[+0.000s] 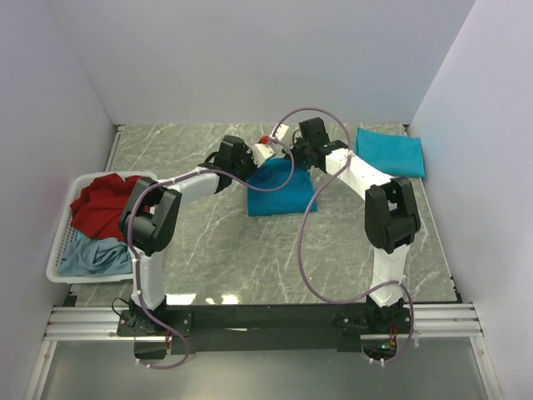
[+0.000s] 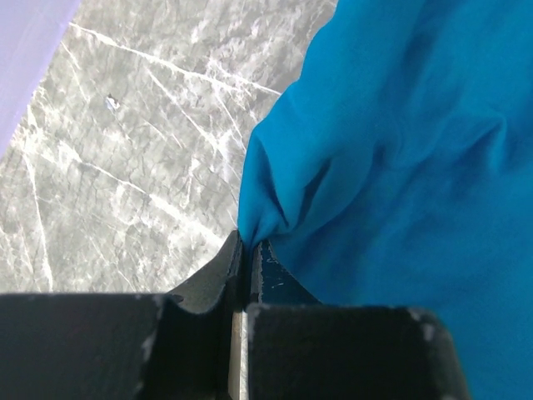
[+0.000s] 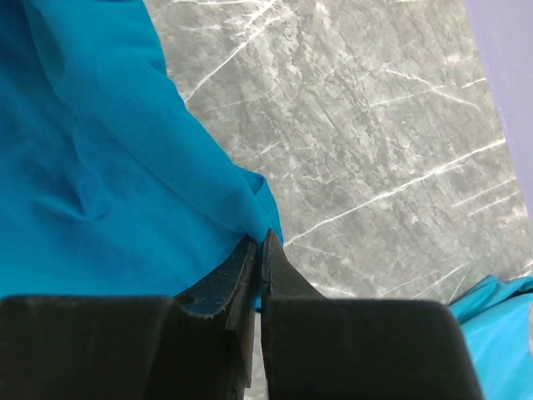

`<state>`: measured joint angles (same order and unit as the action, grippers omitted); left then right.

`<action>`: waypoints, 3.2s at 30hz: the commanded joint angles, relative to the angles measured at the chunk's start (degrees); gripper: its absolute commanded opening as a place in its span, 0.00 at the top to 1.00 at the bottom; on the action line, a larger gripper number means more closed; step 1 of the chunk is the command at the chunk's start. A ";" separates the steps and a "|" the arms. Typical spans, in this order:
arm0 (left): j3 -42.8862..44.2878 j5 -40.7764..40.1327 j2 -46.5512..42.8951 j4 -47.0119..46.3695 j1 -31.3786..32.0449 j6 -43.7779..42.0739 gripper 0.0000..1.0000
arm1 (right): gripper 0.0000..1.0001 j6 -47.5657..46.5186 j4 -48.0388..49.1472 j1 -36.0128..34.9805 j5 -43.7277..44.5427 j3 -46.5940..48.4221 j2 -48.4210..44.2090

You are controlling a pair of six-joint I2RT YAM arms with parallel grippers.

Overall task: Fold and stack the t-shirts
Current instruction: Fold the tshirt, then neatly place the folded tshirt to the corner

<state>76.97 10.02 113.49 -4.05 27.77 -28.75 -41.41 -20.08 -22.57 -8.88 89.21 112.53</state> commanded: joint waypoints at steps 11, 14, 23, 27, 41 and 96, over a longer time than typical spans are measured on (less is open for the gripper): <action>6.70 -3.60 3.22 0.89 -0.26 1.86 0.99 | 1.00 2.21 1.35 0.24 2.82 6.15 4.10; 8.37 -4.48 4.28 1.77 -0.35 2.30 0.99 | 1.00 2.82 1.53 0.16 3.00 7.11 5.06; 10.83 -5.10 5.86 3.26 -0.70 4.23 0.96 | 0.92 5.11 1.62 0.07 5.45 9.58 7.35; 13.37 -12.11 5.69 3.35 -0.96 10.53 0.50 | 0.62 11.76 7.57 0.24 11.58 8.09 6.04; 6.19 6.56 -13.64 10.57 -4.13 37.44 0.02 | 0.23 36.56 -7.52 12.98 -23.44 8.62 1.64; -20.52 -7.47 -47.56 21.80 -2.63 37.19 0.13 | 1.00 26.65 -15.36 9.47 26.27 17.76 7.80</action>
<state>63.29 6.00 66.32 11.46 25.36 12.51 -6.76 -36.64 -13.19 5.15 106.89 125.01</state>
